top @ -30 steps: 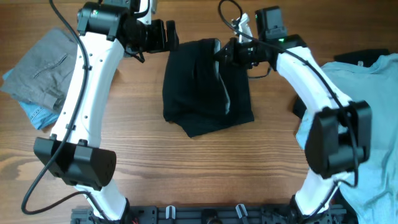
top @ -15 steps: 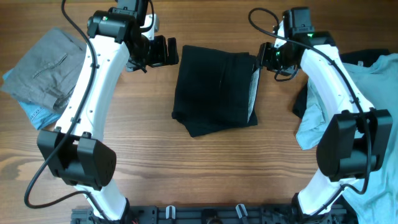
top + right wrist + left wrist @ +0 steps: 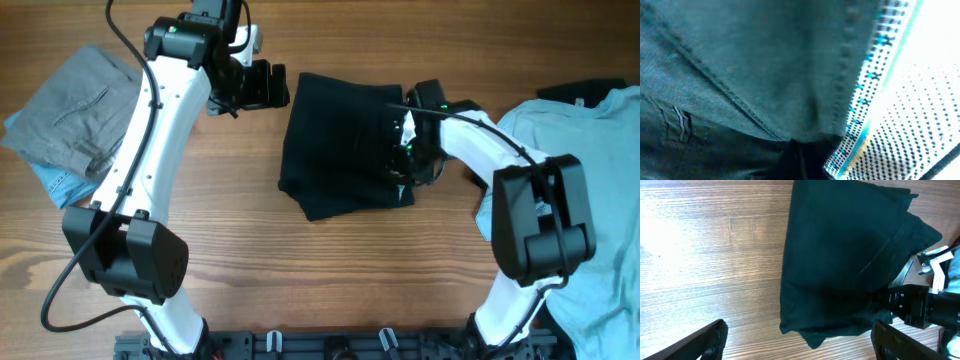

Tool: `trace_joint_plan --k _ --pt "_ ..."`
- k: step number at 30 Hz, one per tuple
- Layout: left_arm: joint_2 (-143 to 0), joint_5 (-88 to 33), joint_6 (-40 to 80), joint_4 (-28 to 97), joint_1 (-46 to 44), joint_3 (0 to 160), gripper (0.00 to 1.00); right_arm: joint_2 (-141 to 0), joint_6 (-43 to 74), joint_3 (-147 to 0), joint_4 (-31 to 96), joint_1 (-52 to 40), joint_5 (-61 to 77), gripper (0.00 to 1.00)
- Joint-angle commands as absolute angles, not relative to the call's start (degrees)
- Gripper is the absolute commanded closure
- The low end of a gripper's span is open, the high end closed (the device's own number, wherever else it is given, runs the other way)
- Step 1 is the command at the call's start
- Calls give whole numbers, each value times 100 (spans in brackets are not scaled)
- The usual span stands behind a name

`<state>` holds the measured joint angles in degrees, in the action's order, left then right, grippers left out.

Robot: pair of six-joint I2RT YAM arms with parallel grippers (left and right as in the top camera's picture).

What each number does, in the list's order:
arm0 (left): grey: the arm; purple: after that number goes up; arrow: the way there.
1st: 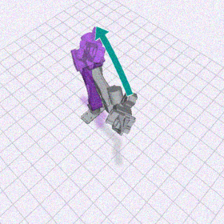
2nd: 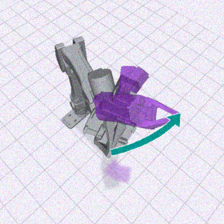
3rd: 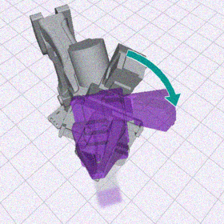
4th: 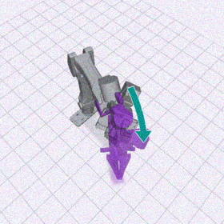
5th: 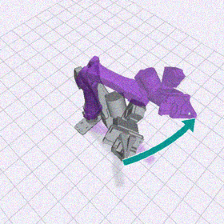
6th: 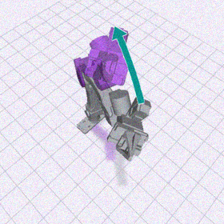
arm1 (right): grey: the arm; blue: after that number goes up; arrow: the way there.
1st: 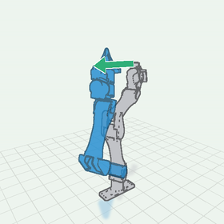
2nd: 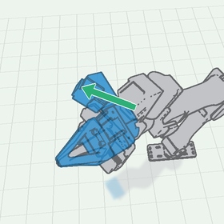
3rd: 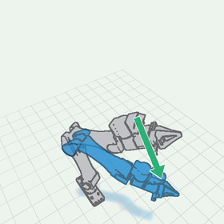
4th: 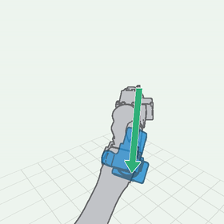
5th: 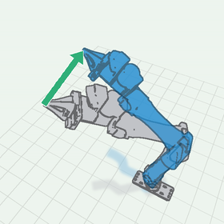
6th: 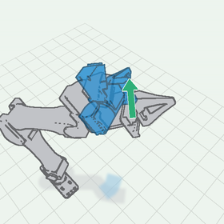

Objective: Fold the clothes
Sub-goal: 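Grasp the folded black shorts' edges with both grippers and lift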

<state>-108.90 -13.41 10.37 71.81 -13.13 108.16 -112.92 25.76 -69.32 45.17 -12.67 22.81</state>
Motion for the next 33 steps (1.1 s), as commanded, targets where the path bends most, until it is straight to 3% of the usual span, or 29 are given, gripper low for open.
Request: trace_joint_plan --k 1,2,3,4,5,9,11,16,19,20,22,23,27,28,30,33 --pt "-10995 -1498 917 7207 -1339 10779 36 -11507 2508 -6632 4654 -1229 1966 94" --pt "-11017 -1656 919 7212 -1339 10777 62 -11330 2257 -6729 4654 -1229 2220 92" --pt "-11030 -1885 919 7242 -1339 10777 78 -11174 2156 -6803 4648 -1229 2324 92" --pt "-11061 -2180 919 7317 -1347 10774 91 -10899 2071 -6925 4604 -1229 2412 91" --pt "-11078 -2357 919 7367 -1376 10737 96 -10748 2075 -6984 4567 -1229 2410 91" --pt "-11080 -2445 923 7249 -1782 9876 96 -9926 2150 -7094 3553 -1229 2274 91" --pt "-11080 -2447 1050 6687 -2093 8960 96 -9900 2410 -7091 2910 -1229 2115 82" --pt "-11083 -2394 1761 4705 -2340 7225 96 -10724 2580 -7085 2698 -1229 1153 82" --pt "-11083 -1608 2342 3885 -2257 6416 95 -11312 2589 -7087 2637 -1227 698 83" --pt "-11083 -1304 2652 3850 -2178 6250 91 -11426 2593 -7087 2700 -1210 703 82" --pt "-11083 -1256 3111 3881 -1957 6106 68 -11493 2749 -7085 2939 -1149 705 83" --pt "-11083 -1278 3306 3898 -1855 6106 65 -11465 2663 -7089 3002 -1131 790 83" --pt "-11080 -1649 3400 2963 -1452 6108 66 -10884 1798 -7089 3326 -1127 1479 86" --pt "-11080 -1778 3605 2307 -1315 6108 67 -10648 1802 -7089 3400 -1127 1564 87" --pt "-11080 -1855 4425 687 -1090 6108 80 -10125 1822 -7089 3315 -1129 1848 89" --pt "-11080 -2023 4591 -1149 -904 6237 77 -9762 1817 -7089 2961 -1129 1885 84"
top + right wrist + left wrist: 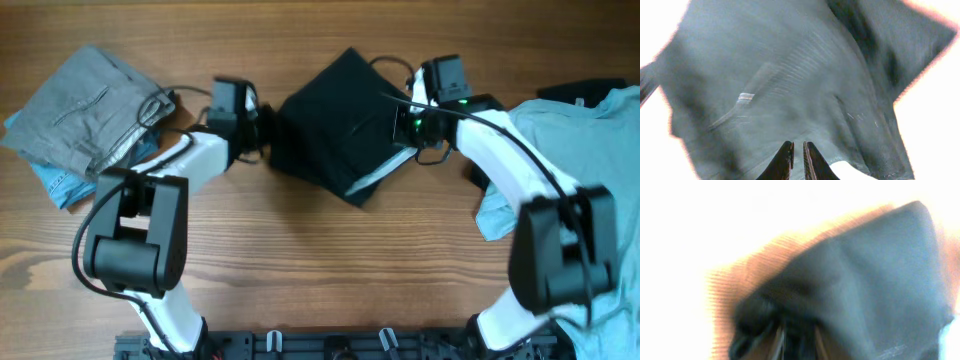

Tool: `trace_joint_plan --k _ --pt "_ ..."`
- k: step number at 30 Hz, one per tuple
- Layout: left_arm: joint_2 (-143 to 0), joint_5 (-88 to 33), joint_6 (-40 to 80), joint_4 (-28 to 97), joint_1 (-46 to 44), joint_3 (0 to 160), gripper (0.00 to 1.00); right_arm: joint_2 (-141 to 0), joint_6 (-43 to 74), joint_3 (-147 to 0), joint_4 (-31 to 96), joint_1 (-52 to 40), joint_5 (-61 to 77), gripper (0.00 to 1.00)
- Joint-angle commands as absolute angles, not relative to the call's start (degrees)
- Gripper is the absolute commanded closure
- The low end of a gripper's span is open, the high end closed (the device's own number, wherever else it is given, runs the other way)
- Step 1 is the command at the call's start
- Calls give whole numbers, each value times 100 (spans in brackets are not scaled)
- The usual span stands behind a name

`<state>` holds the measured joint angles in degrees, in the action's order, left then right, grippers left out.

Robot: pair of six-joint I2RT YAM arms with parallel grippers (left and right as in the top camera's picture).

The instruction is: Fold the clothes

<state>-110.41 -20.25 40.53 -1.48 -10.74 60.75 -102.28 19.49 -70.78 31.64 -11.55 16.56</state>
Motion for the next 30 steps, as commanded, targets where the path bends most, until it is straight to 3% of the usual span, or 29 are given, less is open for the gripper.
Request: trace_joint_plan --k 1,5,7,8,10,12,14,16,17,20,25,28,30 --pt "-11080 -2198 4589 -1267 -840 6425 71 -9760 1817 -7087 2797 -1129 1743 80" --pt "-11043 -3457 4219 -582 -731 6812 50 -10158 1806 -7081 2445 -1129 1452 78" --pt "-11024 -3793 4193 294 -729 6812 34 -10571 1813 -7081 2436 -1127 1199 78" --pt "-11026 -3874 3642 1313 -762 6812 20 -10912 1815 -7081 2486 -1127 1160 85" --pt "-11026 -3879 2974 2185 -799 6812 2 -11306 1826 -7081 2644 -1127 1164 90" --pt "-11026 -3876 2467 3070 -803 6812 0 -11566 1999 -7081 2956 -1127 1184 95" --pt "-11028 -3804 2246 3857 -816 6796 31 -11594 2012 -7081 3225 -1127 1227 96" --pt "-11030 -3470 2320 3942 -899 6646 85 -11570 1959 -7083 3391 -1127 1459 96" --pt "-11045 -3258 2497 3706 -972 6534 96 -11544 1944 -7085 3511 -1127 1612 96" --pt "-11179 -2467 3452 2495 -1234 6206 96 -11207 1911 -7105 4071 -1127 1809 96" --pt "-11587 -1653 3673 1081 -1114 6195 96 -10116 1503 -7105 3940 -1127 1804 92" --pt "-11594 -1962 3693 541 -482 6431 96 -9819 1520 -7105 3133 -1127 1806 89" --pt "-11590 -2799 3621 670 3 6860 96 -9909 1568 -7094 2738 -1127 1804 89"
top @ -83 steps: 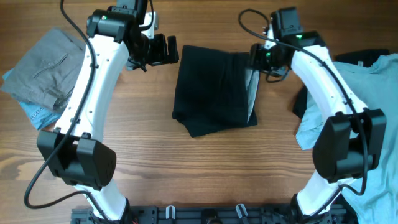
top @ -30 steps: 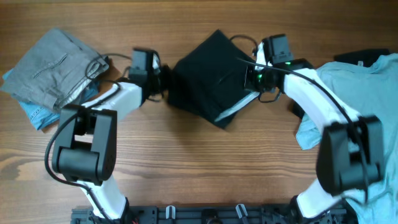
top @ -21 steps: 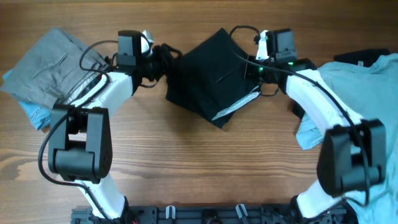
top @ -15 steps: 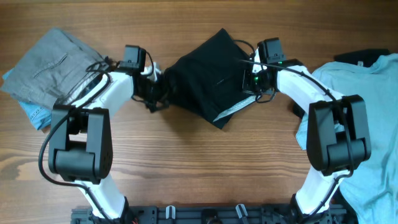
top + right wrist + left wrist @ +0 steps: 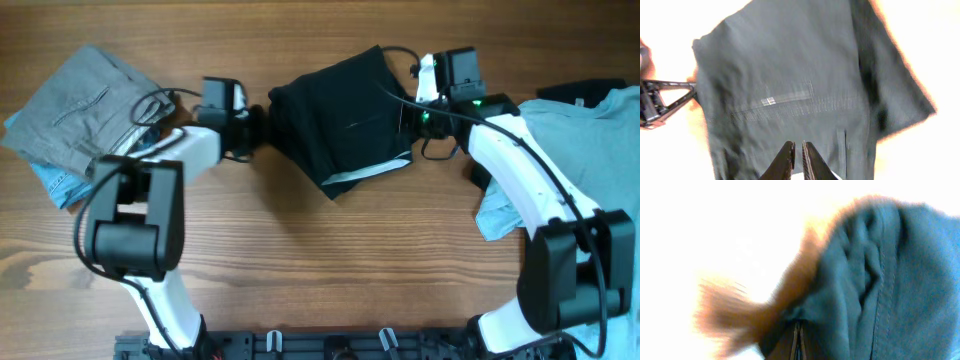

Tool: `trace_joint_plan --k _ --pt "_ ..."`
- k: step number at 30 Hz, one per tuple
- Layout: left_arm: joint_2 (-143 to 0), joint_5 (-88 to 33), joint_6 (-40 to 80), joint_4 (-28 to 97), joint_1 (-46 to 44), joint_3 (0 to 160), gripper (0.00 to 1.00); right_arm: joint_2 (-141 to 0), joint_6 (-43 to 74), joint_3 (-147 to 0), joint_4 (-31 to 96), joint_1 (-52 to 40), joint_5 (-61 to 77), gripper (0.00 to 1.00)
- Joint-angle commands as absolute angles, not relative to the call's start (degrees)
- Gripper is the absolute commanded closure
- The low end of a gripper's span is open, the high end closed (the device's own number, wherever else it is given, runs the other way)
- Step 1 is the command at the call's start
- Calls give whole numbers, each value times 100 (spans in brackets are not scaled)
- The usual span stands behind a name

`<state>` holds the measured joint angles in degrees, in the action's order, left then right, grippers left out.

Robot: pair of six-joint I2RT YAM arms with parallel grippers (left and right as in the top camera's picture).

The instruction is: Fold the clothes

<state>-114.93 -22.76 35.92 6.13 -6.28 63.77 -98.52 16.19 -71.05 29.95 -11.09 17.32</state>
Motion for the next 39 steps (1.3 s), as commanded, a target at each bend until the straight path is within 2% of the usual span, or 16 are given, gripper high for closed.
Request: trace_joint_plan --k 1,5,9,10,15,18,25,27,28,29,30,31,33,34,35,39 --pt "-11550 -3301 3618 910 217 7091 91 -10018 1625 -7091 2609 -1127 1763 89" --pt "-11266 -4639 3089 1525 395 7286 60 -10630 1721 -7091 2670 -1127 1278 92" --pt "-11087 -4840 2263 2622 -8 7284 25 -11275 2121 -7091 2921 -1094 895 92" --pt "-11102 -4681 2102 2912 -189 7269 0 -11391 2119 -7091 2919 -1094 893 89" --pt "-11277 -3684 2287 3190 -965 6917 0 -11498 2121 -7091 2974 -1094 897 89" --pt "-11491 -3271 3291 2871 -1236 6744 0 -11498 2119 -7091 3017 -1094 899 89" --pt "-12571 -3295 5164 945 -1767 6737 0 -11498 2117 -7091 3028 -1096 1100 89" --pt "-12868 -3446 5172 580 -1835 6737 0 -11498 2117 -7091 3022 -1096 1098 89" --pt "-13010 -3514 5172 395 -1865 6740 4 -11498 2115 -7091 3020 -1096 1098 89" --pt "-13093 -3540 5170 340 -1885 6740 15 -11498 2112 -7091 3022 -1096 1098 89" --pt "-13098 -3546 5164 351 -1892 6740 29 -11498 2117 -7091 3024 -1096 1098 90" --pt "-13093 -3553 5140 360 -1890 6740 48 -11496 2110 -7091 3026 -1096 1098 91" --pt "-13093 -3568 5087 364 -1876 6740 80 -11496 2110 -7094 3028 -1096 1100 93" --pt "-13091 -3636 4901 364 -1855 6740 91 -11480 2099 -7094 3039 -1094 1098 94" --pt "-13078 -3758 4689 392 -1820 6740 96 -11443 2097 -7094 3057 -1072 1096 94" --pt "-12792 -4375 4536 1015 -1518 6751 96 -10908 2032 -7094 3153 -797 1098 94"
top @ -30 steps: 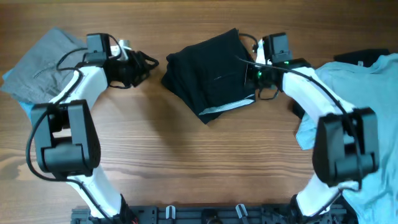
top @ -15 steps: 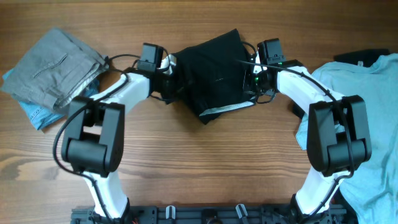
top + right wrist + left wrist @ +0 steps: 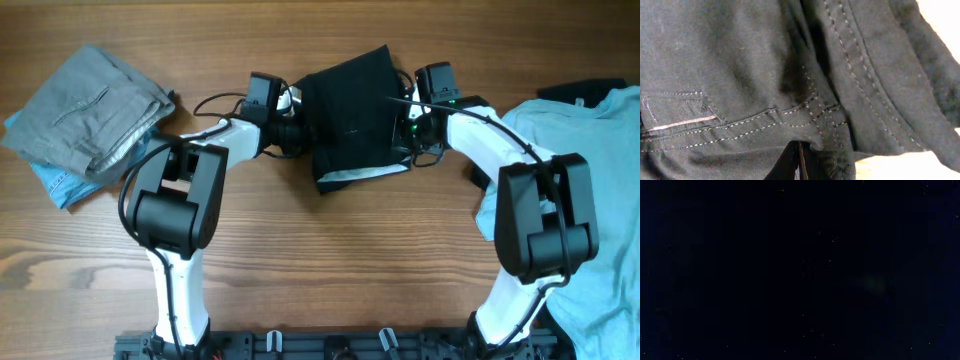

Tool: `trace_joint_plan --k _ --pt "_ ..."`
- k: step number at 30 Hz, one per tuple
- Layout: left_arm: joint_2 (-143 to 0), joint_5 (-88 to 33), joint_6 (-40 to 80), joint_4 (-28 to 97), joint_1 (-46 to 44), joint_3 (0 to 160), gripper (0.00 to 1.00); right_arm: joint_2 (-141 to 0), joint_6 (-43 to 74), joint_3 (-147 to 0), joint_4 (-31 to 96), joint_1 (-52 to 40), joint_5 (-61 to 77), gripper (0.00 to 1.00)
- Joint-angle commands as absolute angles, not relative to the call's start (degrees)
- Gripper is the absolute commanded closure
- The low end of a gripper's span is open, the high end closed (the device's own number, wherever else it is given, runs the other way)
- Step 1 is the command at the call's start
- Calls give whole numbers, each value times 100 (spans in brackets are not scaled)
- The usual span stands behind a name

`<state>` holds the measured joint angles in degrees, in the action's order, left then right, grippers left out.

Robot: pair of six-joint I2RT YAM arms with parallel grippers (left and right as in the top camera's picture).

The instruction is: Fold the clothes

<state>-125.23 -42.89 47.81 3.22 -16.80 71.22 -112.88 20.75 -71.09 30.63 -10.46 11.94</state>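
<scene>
A black garment (image 3: 350,105) lies bunched on the table at the back middle, with a strip of white lining (image 3: 355,175) showing at its near edge. My left gripper (image 3: 293,127) is pushed into its left edge. The left wrist view is wholly dark, so those jaws are hidden. My right gripper (image 3: 408,135) sits at the garment's right edge. In the right wrist view the black stitched cloth (image 3: 765,75) fills the frame and the right gripper (image 3: 798,160) is shut on a fold of it.
Grey trousers (image 3: 95,105) lie folded on a blue cloth (image 3: 60,185) at the far left. A light blue shirt (image 3: 580,170) is spread at the right edge, with a dark item (image 3: 570,92) behind it. Bare wooden table (image 3: 320,270) lies in front.
The left gripper has moved right, from beside the garment's left corner into its left edge. The garment is narrower and sits slightly farther right. The left wrist view has gone dark.
First the garment lay flat with the left gripper open and apart from it, the right gripper at its right side. Then both grippers held it by opposite sides, turned cornerwise. It then lay farther back, and now sits bunched between both grippers.
</scene>
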Motion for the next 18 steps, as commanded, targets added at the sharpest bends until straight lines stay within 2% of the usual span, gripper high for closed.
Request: trace_joint_plan --k 1,5,10,18 --pt "-12661 -4560 4525 1181 -1437 6751 96 -10722 2029 -7094 3151 -701 1098 94" --pt "-11502 -5387 4370 1599 -888 6757 96 -9983 2311 -7094 3081 -228 1138 94" --pt "-9686 -5275 4375 1105 -71 7026 96 -9673 2316 -7094 3068 -36 1603 94" --pt "-9260 -5078 4379 -272 1540 7328 96 -9675 2307 -7094 2961 -36 1638 94"
